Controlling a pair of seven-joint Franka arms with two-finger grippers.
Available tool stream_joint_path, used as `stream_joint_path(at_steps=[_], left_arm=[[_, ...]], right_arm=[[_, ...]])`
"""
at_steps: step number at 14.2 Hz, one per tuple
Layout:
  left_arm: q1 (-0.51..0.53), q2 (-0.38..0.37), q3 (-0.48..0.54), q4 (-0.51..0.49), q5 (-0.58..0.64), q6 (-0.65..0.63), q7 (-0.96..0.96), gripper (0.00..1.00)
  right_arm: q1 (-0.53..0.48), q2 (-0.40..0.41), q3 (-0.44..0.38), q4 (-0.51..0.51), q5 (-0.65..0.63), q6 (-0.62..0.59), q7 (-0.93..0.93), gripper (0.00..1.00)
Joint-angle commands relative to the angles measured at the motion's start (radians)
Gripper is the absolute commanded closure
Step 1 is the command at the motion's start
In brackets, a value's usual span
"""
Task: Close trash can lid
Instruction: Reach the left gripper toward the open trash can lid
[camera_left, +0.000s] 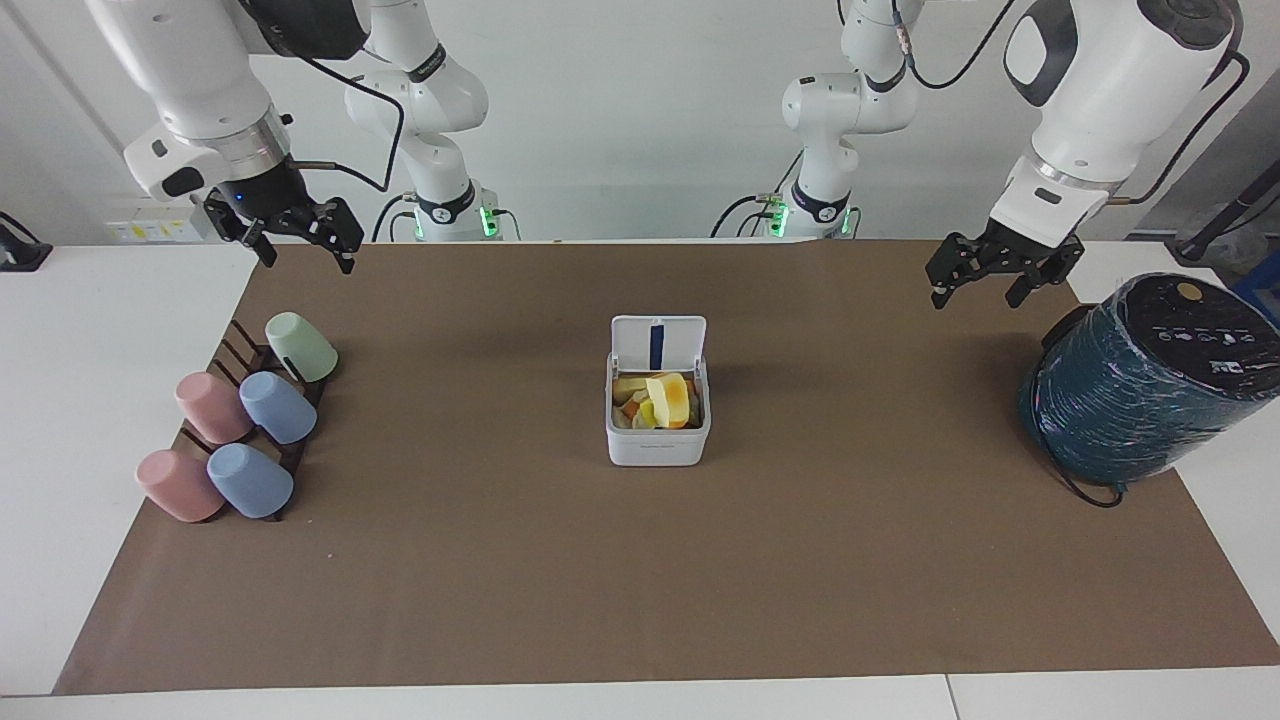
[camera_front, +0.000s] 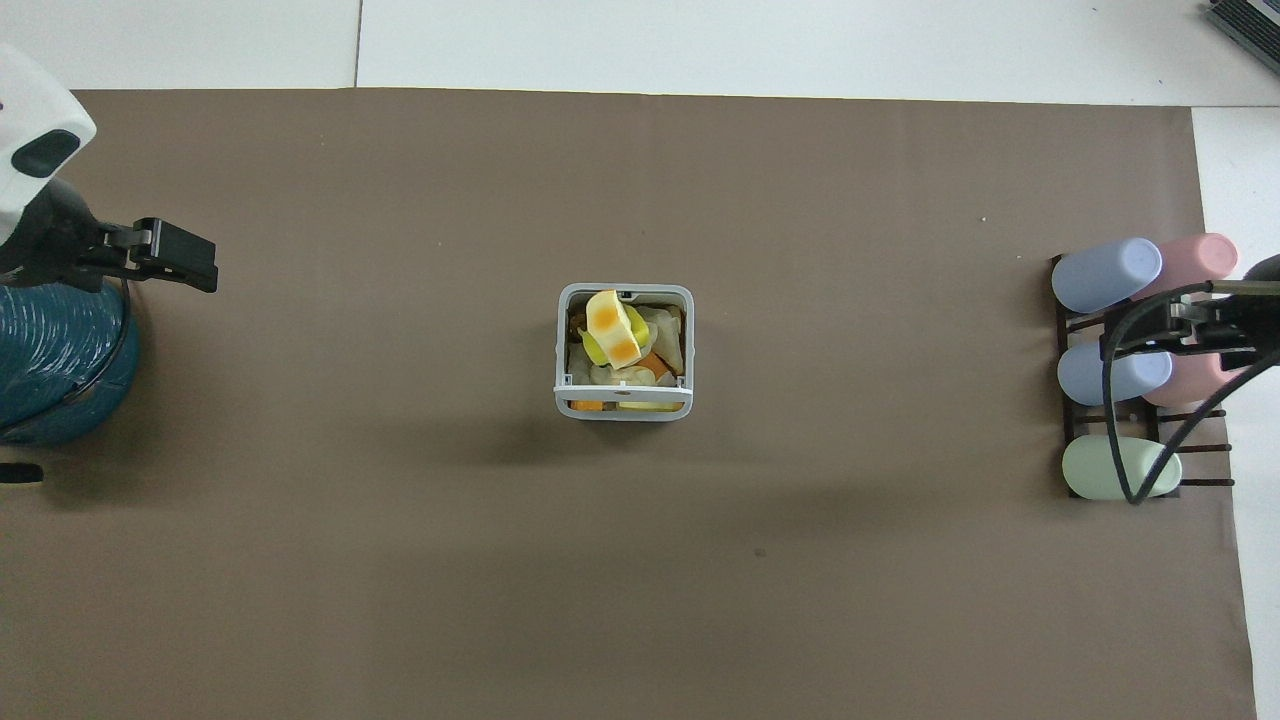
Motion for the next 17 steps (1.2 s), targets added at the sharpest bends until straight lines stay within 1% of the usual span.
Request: stream_joint_path(at_steps=[1, 6, 7, 10, 11, 14, 15, 17], left_arm=[[0.004, -0.037, -0.003, -0.048, 0.019, 0.028, 0.013, 0.00], [-0.016, -0.058, -0.006, -0.097, 0.017, 0.051, -0.004, 0.00], [-0.019, -0.075, -0.012, -0.135, 0.016, 0.077, -0.036, 0.00], [-0.092, -0.139, -0.016, -0.287, -0.012, 0.218, -0.290, 0.00], [-0.123, -0.155, -0.016, -0.322, -0.024, 0.249, -0.345, 0.06], [-0.216, -0.189, -0.016, -0.384, -0.050, 0.263, -0.448, 0.64], [-0.247, -0.201, -0.016, -0.410, -0.063, 0.278, -0.481, 0.75], [-0.333, -0.235, -0.016, -0.485, -0.070, 0.345, -0.562, 0.81]], right_arm=[[-0.004, -0.027, 0.004, -0.029, -0.003, 0.003, -0.001, 0.00], [-0.004, -0.027, 0.004, -0.029, -0.003, 0.003, -0.001, 0.00], [-0.004, -0.027, 0.004, -0.029, -0.003, 0.003, -0.001, 0.00], [-0.004, -0.027, 0.004, -0.027, -0.003, 0.003, -0.001, 0.00], [-0.004, -0.027, 0.004, -0.029, -0.003, 0.003, -0.001, 0.00], [-0.004, -0.027, 0.004, -0.029, -0.003, 0.003, -0.001, 0.00], [-0.004, -0.027, 0.004, -0.029, -0.003, 0.003, -0.001, 0.00], [-0.004, -0.027, 0.004, -0.029, -0.003, 0.003, -0.001, 0.00]])
